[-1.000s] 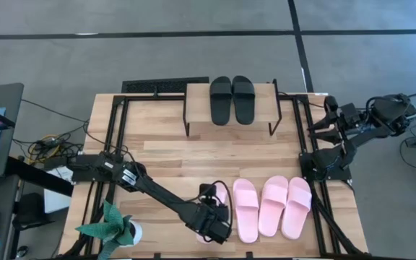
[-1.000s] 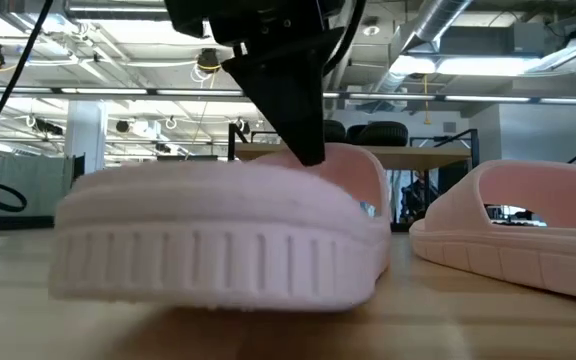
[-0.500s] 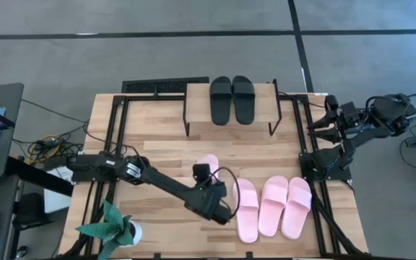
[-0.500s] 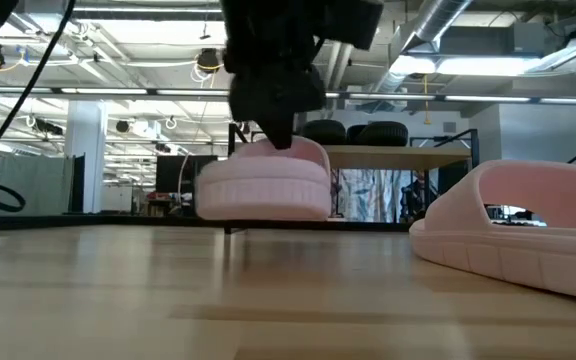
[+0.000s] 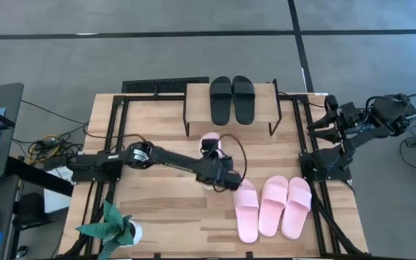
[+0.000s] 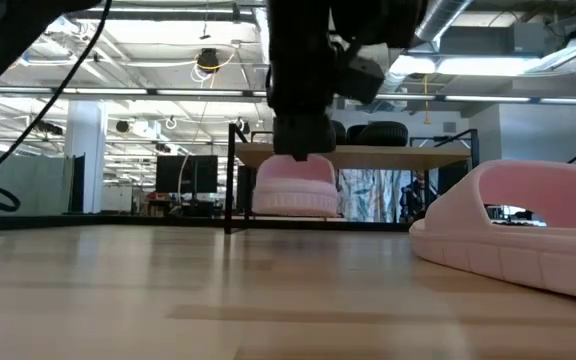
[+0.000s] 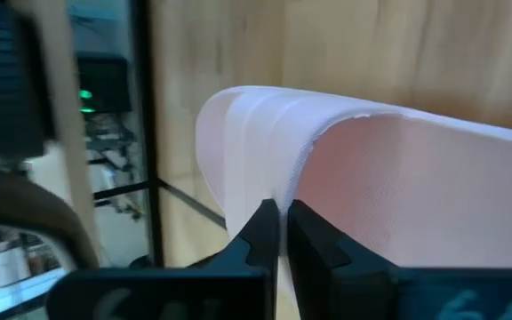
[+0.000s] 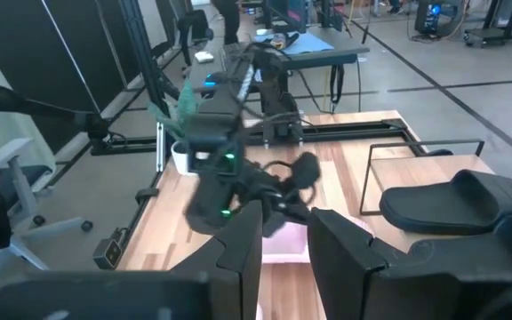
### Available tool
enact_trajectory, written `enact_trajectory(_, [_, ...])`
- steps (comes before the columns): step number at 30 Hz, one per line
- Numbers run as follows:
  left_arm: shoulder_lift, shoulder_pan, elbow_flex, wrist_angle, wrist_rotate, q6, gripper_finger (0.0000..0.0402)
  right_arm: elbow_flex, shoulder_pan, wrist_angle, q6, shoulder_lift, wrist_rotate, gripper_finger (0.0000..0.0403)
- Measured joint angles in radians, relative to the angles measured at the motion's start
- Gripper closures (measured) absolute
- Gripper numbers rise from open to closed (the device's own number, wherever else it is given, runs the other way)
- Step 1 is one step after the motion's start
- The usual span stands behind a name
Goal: Pick and place slides into the shelf
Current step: Put the pink slipper under the shelf
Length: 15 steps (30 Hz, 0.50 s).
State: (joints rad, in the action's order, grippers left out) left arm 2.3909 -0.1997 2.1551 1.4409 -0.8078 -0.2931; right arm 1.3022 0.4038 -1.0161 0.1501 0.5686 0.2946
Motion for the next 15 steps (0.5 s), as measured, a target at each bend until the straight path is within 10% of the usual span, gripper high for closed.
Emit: enact_trajectory(15, [-0.001, 0.099, 0.0, -0.066, 0.11, 0.122, 0.0401, 0.0, 0.0, -0.001, -0.001, 0.0, 0.021, 0.0321])
